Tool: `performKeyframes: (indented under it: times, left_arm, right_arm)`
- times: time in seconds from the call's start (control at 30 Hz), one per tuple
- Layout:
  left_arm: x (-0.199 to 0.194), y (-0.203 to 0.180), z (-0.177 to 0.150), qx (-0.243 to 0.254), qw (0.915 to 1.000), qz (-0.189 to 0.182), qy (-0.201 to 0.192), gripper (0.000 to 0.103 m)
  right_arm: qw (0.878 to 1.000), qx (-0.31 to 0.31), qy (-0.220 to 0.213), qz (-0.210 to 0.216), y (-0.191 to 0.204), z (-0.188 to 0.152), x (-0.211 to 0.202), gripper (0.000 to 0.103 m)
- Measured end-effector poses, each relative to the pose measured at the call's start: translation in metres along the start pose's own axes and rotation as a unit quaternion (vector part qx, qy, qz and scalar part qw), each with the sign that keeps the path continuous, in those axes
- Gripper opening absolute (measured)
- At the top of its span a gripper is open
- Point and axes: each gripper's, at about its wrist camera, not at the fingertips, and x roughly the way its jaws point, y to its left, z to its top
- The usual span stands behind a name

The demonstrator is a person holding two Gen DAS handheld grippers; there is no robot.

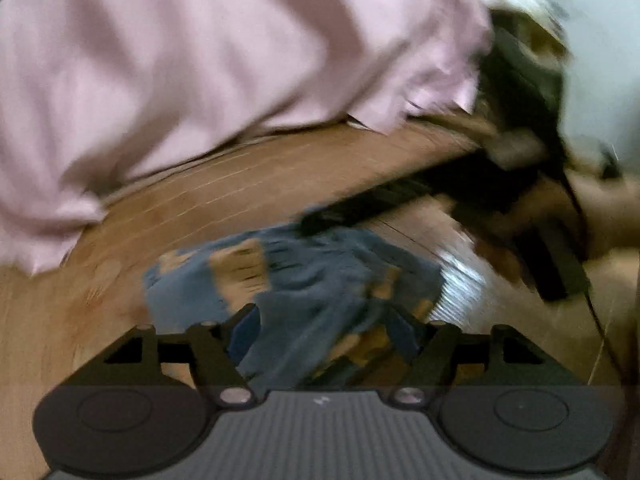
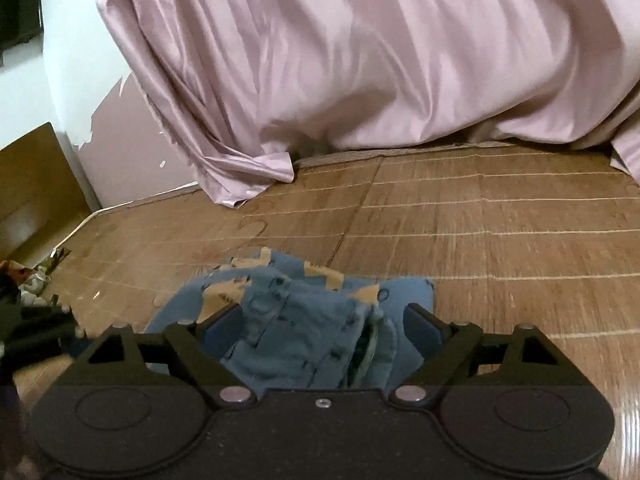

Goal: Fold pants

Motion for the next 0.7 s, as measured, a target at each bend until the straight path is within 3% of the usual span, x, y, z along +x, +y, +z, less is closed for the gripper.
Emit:
performKeyframes:
  times: [0.07, 0.13, 0.17, 0.2, 0.23, 0.33, 0.37, 0.5, 0.7]
  left_arm:
    - [0.016, -0.014, 0.004, 0.039, 0.9990, 0.001, 0.024, 0.071]
    - [0.028, -0.022, 0.007, 0.067, 0.9968, 0.001, 0.044, 0.060]
    - [0.032, -0.024, 0.007, 0.073, 0.9957, -0.002, 0.057, 0.054]
    - [0.037, -0.023, 0.009, 0.068, 0.9952, -0.009, 0.070, 0.038]
    - [0.043, -0.021, 0.010, 0.057, 0.9946, -0.016, 0.085, 0.020]
    - [0.048, -0.015, 0.015, 0.016, 0.9952, -0.024, 0.094, 0.006]
    - [0.045, -0.011, 0.017, 0.000, 0.9952, -0.028, 0.094, 0.006]
    - [0.035, -0.007, 0.032, -0.045, 0.9953, -0.044, 0.074, 0.004]
    - [0.040, -0.028, 0.045, -0.040, 0.9947, -0.067, 0.067, 0.004]
  right_arm:
    - [1.000, -0.007, 0.005, -0.010, -0.005, 0.001, 0.007, 0.079]
    - [1.000, 0.001, 0.010, -0.019, -0.012, -0.002, 0.014, 0.072]
    - [1.000, 0.009, 0.010, -0.022, -0.016, -0.005, 0.016, 0.059]
    - [1.000, 0.012, 0.010, -0.023, -0.018, -0.009, 0.018, 0.043]
    - [1.000, 0.007, 0.010, -0.023, -0.017, -0.012, 0.020, 0.039]
    - [1.000, -0.006, 0.001, -0.023, -0.016, -0.015, 0.018, 0.022]
    - [1.000, 0.000, -0.007, -0.022, -0.018, -0.013, 0.014, 0.011]
    - [0.998, 0.016, -0.036, -0.040, -0.023, 0.000, -0.008, 0.011]
    - [0.996, 0.023, -0.045, -0.076, -0.036, 0.005, -0.026, 0.012]
